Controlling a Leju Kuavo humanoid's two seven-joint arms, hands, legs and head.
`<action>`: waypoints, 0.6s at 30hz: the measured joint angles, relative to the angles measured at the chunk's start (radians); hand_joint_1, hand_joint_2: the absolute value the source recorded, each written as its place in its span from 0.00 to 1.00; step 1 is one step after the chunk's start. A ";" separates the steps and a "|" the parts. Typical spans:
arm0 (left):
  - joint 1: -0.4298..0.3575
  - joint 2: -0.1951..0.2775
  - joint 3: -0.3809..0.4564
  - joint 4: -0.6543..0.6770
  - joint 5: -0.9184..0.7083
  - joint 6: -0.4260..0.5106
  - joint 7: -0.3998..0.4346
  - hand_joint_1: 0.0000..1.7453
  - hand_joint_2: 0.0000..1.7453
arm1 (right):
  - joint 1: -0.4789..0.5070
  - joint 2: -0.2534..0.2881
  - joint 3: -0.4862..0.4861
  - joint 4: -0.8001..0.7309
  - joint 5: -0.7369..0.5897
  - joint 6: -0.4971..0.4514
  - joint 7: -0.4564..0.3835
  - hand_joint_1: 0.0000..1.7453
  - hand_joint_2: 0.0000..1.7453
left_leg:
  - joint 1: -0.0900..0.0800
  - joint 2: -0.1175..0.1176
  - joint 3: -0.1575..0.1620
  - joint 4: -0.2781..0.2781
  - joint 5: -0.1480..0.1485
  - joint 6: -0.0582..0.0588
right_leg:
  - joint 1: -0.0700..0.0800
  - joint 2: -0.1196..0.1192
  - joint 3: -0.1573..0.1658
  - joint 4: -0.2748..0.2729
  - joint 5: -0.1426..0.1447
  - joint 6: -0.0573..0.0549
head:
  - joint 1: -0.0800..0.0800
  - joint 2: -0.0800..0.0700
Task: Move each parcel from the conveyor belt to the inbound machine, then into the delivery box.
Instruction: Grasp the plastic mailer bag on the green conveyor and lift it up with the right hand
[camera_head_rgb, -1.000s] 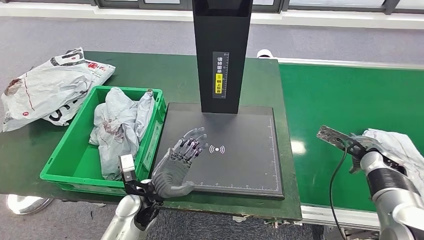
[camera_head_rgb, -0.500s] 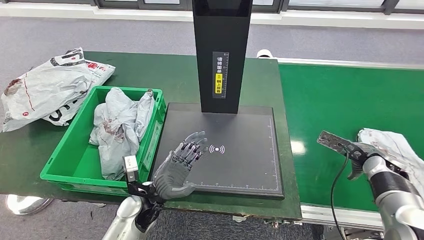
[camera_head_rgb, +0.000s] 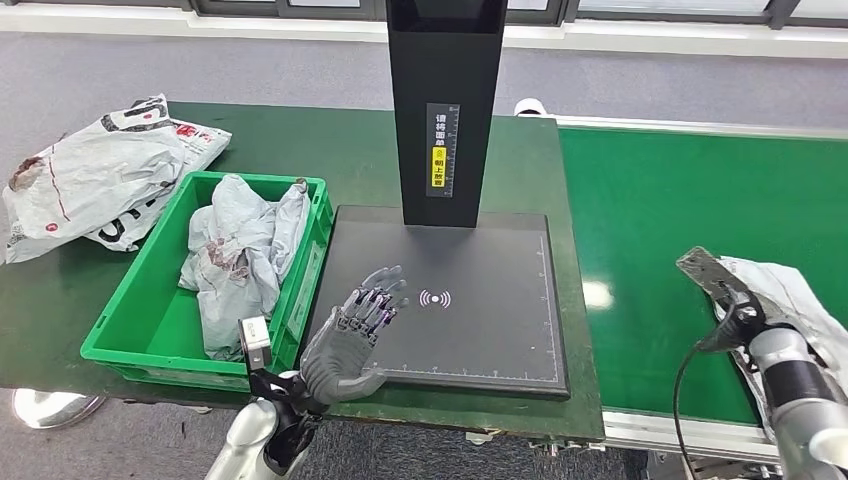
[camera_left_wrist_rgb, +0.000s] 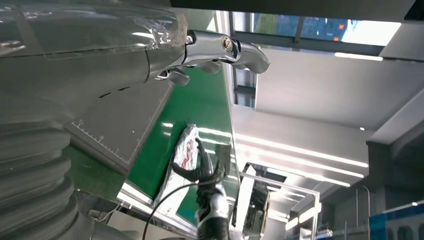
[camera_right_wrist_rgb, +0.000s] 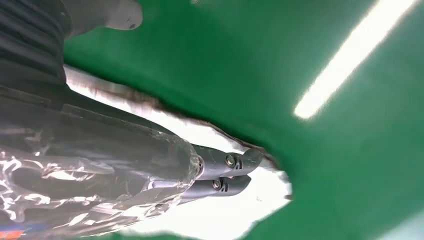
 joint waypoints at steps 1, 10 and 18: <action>0.008 0.000 0.000 -0.011 0.002 0.005 0.004 0.00 1.00 | 0.020 0.000 -0.039 -0.002 -0.064 -0.007 -0.006 0.00 1.00 | 0.000 -0.001 0.000 0.000 0.000 0.000 | 0.000 -0.001 0.000 0.000 0.000 0.000 | 0.000 0.000; 0.043 -0.006 0.002 -0.055 -0.013 0.036 0.006 0.00 1.00 | 0.158 0.015 -0.405 -0.009 -0.442 0.113 -0.048 0.00 1.00 | 0.000 -0.003 -0.002 0.000 -0.001 0.001 | 0.000 -0.005 0.000 0.000 -0.002 0.001 | 0.000 0.000; 0.043 -0.011 0.002 -0.054 -0.017 0.037 0.004 0.00 1.00 | 0.173 0.019 -0.514 -0.009 -0.453 0.119 -0.024 0.00 1.00 | 0.000 -0.003 -0.001 0.000 -0.001 0.001 | 0.000 -0.004 0.000 0.000 -0.002 0.001 | 0.000 0.000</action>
